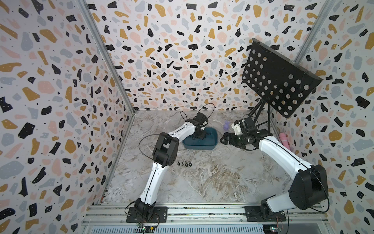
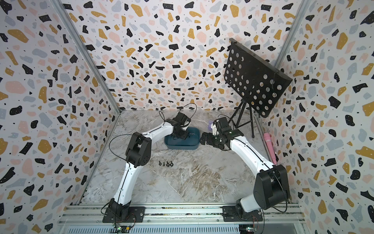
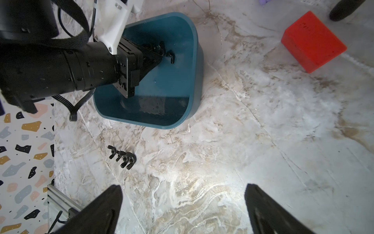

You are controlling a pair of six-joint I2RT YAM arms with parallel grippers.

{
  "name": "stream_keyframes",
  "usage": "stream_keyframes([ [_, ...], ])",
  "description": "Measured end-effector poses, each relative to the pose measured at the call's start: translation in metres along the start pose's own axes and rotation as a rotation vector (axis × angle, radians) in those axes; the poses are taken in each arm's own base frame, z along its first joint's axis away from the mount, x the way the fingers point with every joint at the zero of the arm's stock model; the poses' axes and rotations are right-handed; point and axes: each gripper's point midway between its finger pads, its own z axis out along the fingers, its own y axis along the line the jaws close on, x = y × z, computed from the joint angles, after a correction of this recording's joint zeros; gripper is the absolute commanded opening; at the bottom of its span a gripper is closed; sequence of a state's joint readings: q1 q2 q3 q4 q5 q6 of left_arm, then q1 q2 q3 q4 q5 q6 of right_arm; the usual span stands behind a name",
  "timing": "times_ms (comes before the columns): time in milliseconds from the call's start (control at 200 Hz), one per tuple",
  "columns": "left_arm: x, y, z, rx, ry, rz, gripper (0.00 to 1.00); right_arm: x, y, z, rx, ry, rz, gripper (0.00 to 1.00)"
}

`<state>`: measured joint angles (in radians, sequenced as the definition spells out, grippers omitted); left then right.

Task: Take out the wing nut from the storage box
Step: Pick up the wing nut from the storage box, then place the wing nut at the center of the board.

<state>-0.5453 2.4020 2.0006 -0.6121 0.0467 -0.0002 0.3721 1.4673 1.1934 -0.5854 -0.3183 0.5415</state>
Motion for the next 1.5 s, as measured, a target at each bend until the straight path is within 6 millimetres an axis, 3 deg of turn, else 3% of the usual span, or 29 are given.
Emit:
stream_keyframes([
  [185,0.006,-0.004,-0.017,0.003,0.003,-0.008,0.00,0.001,0.001,0.001,-0.009,0.006,0.005,1.00],
  [456,0.007,-0.025,-0.096,0.025,-0.083,-0.019,0.00,0.015,-0.002,0.006,-0.026,0.033,0.029,1.00],
  [576,0.024,-0.034,-0.126,0.047,-0.103,-0.047,0.00,0.021,0.000,0.003,-0.050,0.033,0.035,1.00],
  [706,0.056,-0.043,-0.143,0.056,-0.088,-0.076,0.00,0.023,0.005,-0.002,-0.086,0.017,0.033,1.00],
  [1071,0.142,-0.057,-0.159,0.012,-0.027,-0.275,0.00,0.051,0.013,0.001,-0.135,0.053,0.027,1.00],
  [1306,0.169,-0.072,-0.148,-0.008,0.016,-0.382,0.00,0.055,0.018,-0.003,-0.145,0.050,0.025,1.00],
  [1502,0.179,-0.089,-0.136,-0.003,0.053,-0.394,0.00,0.057,0.019,-0.008,-0.149,0.040,0.021,1.00],
])
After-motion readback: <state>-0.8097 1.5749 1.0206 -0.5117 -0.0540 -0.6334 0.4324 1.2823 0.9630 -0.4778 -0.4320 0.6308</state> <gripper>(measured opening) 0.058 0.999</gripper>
